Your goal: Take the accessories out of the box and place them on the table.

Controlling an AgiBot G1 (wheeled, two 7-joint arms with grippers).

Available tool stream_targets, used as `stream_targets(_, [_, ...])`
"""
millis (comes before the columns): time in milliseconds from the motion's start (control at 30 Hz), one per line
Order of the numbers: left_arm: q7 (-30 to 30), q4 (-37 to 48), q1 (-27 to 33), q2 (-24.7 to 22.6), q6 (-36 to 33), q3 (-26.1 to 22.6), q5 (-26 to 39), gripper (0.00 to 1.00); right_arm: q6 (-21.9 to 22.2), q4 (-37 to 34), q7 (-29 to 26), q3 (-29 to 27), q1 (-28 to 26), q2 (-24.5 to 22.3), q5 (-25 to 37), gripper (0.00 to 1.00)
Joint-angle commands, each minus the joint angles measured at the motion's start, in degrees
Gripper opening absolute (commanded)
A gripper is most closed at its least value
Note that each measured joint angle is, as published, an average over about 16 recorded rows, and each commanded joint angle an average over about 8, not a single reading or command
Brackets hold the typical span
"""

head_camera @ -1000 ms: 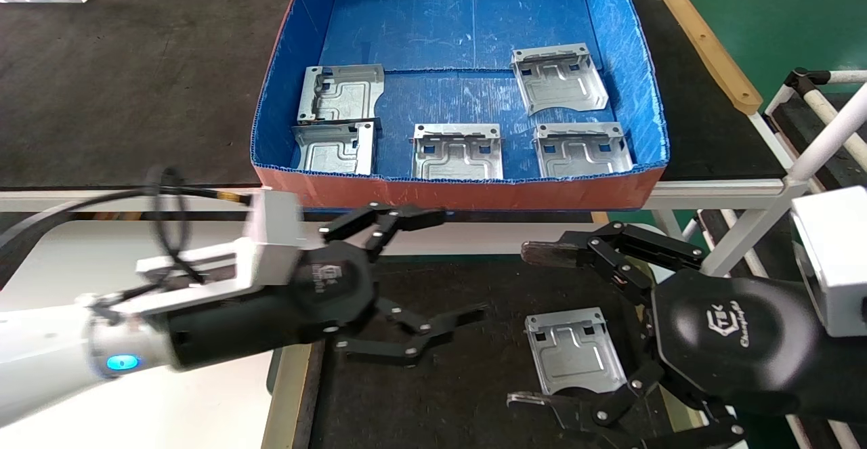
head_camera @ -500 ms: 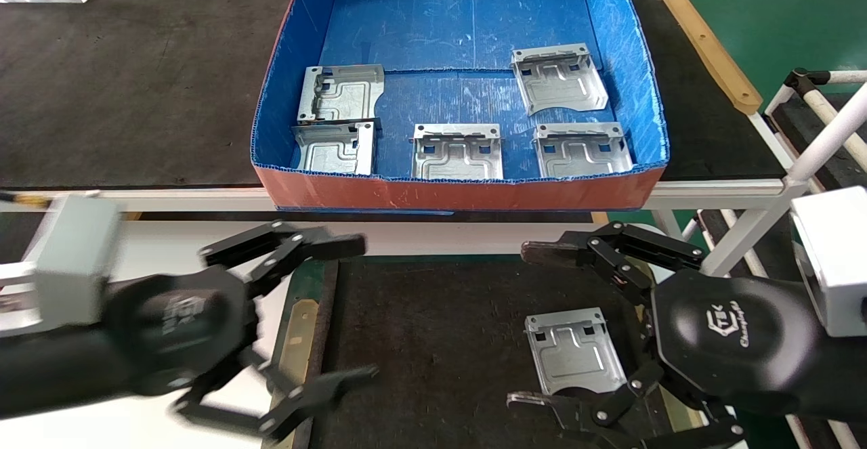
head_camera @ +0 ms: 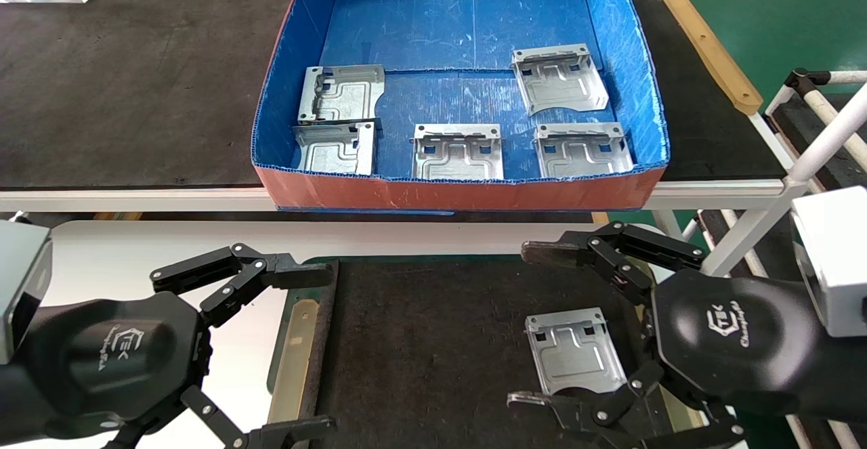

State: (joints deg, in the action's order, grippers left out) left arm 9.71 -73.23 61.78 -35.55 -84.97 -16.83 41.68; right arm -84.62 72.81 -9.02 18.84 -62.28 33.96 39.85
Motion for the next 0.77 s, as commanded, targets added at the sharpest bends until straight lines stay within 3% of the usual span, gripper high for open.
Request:
stream_targets(33, [1.63,-0.87,-0.5,1.23,-1.74,1.94,0.4,1.0,0.01,0.0,0.0,0.0,0.0,0.0,0.0,1.0])
stream_targets(767, [1.1,-0.48,-0.34,0.75,-1.03,1.16,0.32,1.0,0.01,-0.01,0.0,0.0,0.01,-0.01,-0.01,1.0])
